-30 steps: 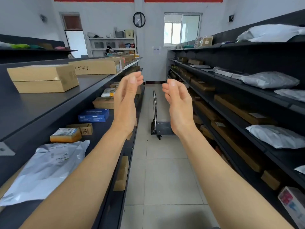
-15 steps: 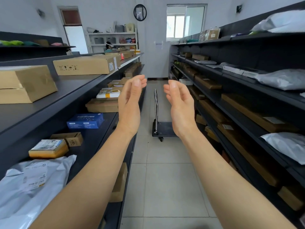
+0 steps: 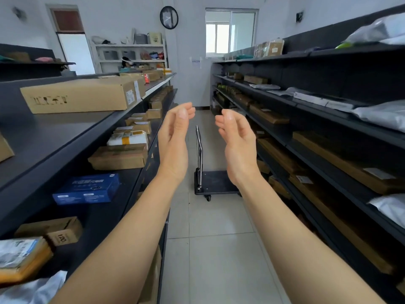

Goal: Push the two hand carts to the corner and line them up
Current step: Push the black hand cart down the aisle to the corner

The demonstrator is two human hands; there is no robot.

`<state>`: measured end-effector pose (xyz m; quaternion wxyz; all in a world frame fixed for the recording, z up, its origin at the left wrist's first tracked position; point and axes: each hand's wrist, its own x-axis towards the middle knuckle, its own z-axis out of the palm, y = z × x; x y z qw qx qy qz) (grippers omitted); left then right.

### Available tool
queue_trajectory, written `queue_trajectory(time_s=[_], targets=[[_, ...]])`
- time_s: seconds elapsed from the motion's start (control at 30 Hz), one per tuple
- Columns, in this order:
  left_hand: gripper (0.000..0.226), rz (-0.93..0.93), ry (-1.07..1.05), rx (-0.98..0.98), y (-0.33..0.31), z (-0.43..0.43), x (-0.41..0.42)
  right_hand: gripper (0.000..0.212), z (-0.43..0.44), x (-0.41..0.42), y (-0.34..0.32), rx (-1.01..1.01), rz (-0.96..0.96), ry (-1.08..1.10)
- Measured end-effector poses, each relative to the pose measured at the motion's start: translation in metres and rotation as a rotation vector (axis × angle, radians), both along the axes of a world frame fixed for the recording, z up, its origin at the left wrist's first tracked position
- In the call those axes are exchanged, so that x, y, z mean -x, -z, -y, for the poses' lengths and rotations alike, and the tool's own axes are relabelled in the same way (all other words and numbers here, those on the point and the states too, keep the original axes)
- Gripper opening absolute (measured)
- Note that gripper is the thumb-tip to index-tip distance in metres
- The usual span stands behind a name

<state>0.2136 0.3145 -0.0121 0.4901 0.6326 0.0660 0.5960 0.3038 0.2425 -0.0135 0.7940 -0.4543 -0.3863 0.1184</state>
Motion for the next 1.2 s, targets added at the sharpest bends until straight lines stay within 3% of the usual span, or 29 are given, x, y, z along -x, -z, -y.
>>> queue_trajectory(time_s=[0.33, 0.53, 0.73, 1.2], targets=[[0.056, 0.009, 0.049, 0.008, 0.024, -0.108, -0.067, 0.028, -0.106, -0.069, 0.019, 0.043, -0.029, 0.032], [0.040, -0.037, 0.013, 0.012, 0.028, -0.179, -0.129, 0.027, -0.175, -0.131, 0.024, 0.032, -0.020, 0.032], [0.059, -0.013, -0.005, -0.026, 0.021, -0.239, -0.191, 0.027, -0.241, -0.198, 0.015, 0.036, -0.011, 0.032], [0.043, -0.039, -0.005, 0.054, 0.040, -0.398, -0.305, 0.025, -0.403, -0.306, 0.031, 0.081, -0.025, 0.037]])
